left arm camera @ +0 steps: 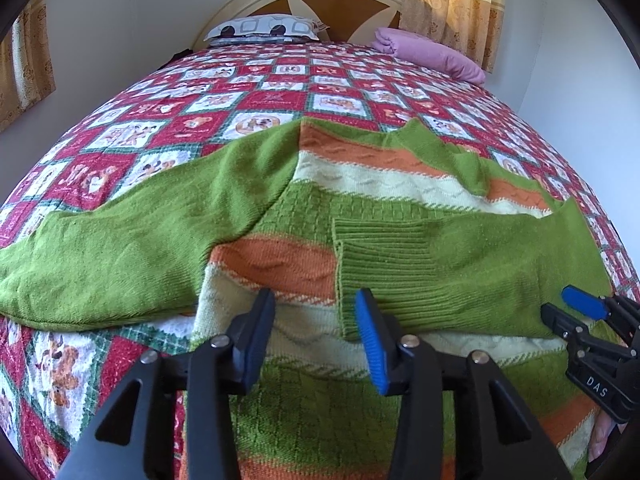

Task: Fold small clothes
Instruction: 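Move the left tool to the other green sleeve cuff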

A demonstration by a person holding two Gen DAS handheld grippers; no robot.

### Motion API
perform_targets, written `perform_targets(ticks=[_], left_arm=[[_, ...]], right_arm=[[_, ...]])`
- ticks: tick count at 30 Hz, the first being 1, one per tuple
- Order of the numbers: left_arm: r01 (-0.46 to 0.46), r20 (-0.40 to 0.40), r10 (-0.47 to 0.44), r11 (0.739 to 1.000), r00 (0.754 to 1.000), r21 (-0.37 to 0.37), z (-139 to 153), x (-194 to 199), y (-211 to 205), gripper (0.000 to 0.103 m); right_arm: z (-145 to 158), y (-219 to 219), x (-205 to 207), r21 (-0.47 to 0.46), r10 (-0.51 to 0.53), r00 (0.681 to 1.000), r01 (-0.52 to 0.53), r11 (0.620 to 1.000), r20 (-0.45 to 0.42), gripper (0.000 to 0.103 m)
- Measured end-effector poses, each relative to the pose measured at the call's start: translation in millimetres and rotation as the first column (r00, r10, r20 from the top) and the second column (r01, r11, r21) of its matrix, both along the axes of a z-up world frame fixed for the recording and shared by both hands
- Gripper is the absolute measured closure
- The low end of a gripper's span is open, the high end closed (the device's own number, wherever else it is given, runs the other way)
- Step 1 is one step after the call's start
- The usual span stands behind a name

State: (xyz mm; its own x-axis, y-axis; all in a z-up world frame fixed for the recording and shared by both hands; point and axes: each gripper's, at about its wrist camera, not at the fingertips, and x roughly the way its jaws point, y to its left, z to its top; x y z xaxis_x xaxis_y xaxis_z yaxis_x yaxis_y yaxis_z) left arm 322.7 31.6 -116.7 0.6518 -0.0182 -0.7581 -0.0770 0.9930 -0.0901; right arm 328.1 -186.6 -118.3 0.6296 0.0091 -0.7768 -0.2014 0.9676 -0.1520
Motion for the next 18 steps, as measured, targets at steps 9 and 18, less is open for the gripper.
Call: perform_targets(ticks=[9, 18], left_arm=[[-0.001, 0.018, 0.001, 1.0, 1.0, 0.009, 21, -43, 23, 0.046], [-0.181, 0.049, 0.178, 0.981, 0.983, 0.066, 31, -81, 116, 0.031]], right_arm=[[37, 23, 14, 0.147, 0.029, 1.0, -0.03, 0.989, 0.007, 0.058], [-4, 92, 18, 0.135, 0.168, 0.984, -0.159, 0.978, -0.062, 0.055]])
